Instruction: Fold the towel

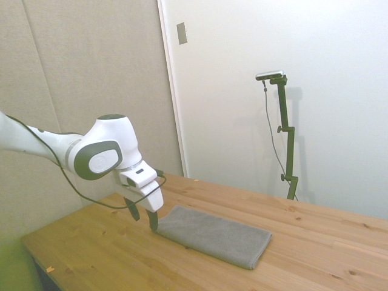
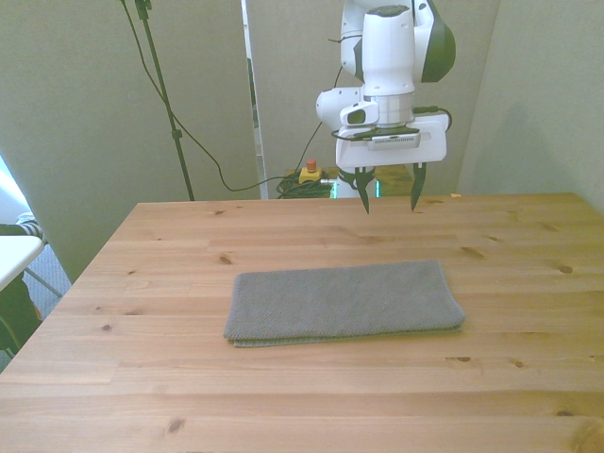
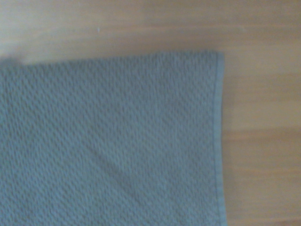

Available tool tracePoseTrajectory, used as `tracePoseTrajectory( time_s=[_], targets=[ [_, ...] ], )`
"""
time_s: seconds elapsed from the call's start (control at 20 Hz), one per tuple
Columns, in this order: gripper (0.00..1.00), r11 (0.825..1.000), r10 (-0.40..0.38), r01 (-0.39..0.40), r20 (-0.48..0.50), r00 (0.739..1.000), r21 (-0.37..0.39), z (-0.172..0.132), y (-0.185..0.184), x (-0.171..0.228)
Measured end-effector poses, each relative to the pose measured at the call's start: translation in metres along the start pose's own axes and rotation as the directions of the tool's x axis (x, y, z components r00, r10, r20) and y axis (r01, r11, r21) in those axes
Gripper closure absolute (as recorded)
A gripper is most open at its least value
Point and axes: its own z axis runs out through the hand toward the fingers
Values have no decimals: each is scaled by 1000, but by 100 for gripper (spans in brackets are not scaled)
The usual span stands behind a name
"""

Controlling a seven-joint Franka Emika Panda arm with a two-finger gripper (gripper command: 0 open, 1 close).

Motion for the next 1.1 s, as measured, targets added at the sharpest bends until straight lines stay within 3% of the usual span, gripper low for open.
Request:
tracePoseTrajectory(
  time_s=[0.15, 0.3, 0.45, 0.6, 0.65, 0.8, 1.1],
  targets=[
    [0, 998, -22, 15, -105, 994, -69, 11, -42, -3],
    [0, 993, -55, 27, -242, 969, -118, 29, -82, -22],
    [0, 983, -96, 31, -370, 924, -179, 41, -112, -46],
    [0, 963, -145, 8, -493, 858, -270, 65, -142, -74],
    [0, 953, -141, -23, -510, 849, -301, 77, -150, -82],
    [0, 922, -133, -87, -518, 845, -378, 98, -176, -92],
    [0, 902, -116, -137, -534, 838, -410, 116, -201, -77]
  ],
)
